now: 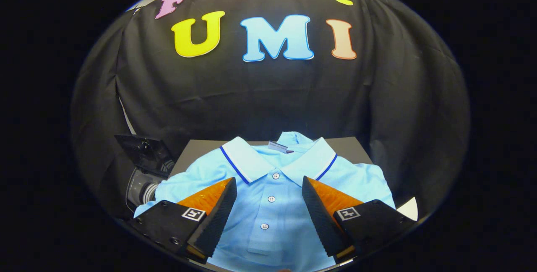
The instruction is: Put the clothes into the washing machine and then close the washing machine lid.
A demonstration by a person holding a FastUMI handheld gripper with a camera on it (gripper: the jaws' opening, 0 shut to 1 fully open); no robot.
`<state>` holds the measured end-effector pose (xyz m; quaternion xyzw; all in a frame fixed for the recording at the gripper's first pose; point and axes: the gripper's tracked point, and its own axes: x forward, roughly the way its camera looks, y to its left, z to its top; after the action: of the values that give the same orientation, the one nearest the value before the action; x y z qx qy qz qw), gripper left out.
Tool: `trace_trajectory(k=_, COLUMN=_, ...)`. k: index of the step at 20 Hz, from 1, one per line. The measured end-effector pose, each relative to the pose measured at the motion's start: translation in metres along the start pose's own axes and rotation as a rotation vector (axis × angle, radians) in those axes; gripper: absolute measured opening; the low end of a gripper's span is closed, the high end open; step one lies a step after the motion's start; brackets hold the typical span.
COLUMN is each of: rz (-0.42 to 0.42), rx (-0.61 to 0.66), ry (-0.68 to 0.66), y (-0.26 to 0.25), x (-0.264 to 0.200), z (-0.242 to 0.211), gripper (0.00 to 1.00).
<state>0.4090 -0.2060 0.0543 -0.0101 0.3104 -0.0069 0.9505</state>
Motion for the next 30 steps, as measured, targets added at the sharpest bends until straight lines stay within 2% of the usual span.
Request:
trace_trajectory(k=4, rz=0.001, rx=-0.024, ry=0.087, y=-0.001, x=0.014, z=-0.016, gripper=0.97)
trace_trajectory(k=8, rz=0.002, rx=-0.024, ry=0.077, y=-0.001, x=0.007, z=-0.016, gripper=0.98)
trace_trajectory(k=11, rz=0.019, rx=-0.03, ry=0.078, y=0.002, x=0.012, z=-0.018, gripper=0.94)
trace_trajectory(k=13, rz=0.023, rx=-0.031, ry=0.07, y=0.004, x=0.011, z=-0.016, gripper=0.54)
trace_trajectory(k=15, rz=0.032, rx=-0.045, ry=0.059, y=0.005, x=0.01, z=-0.015, gripper=0.54)
trace_trajectory(k=16, rz=0.034, rx=-0.009, ry=0.054, y=0.006, x=0.01, z=-0.014, gripper=0.42)
trace_trajectory(k=18, rz=0.057, rx=-0.025, ry=0.049, y=0.012, x=0.011, z=-0.012, gripper=0.18)
trace_trajectory(k=19, rz=0.057, rx=-0.01, ry=0.032, y=0.009, x=0.011, z=-0.009, gripper=0.18)
trace_trajectory(k=21, rz=0.086, rx=0.045, ry=0.026, y=0.013, x=0.009, z=-0.01, gripper=0.02)
trace_trajectory(k=27, rz=0.209, rx=0.217, ry=-0.066, y=0.021, x=-0.013, z=0.018, gripper=0.01)
trace_trajectory(k=30, rz=0.238, rx=0.239, ry=-0.099, y=0.025, x=-0.025, z=0.028, gripper=0.01)
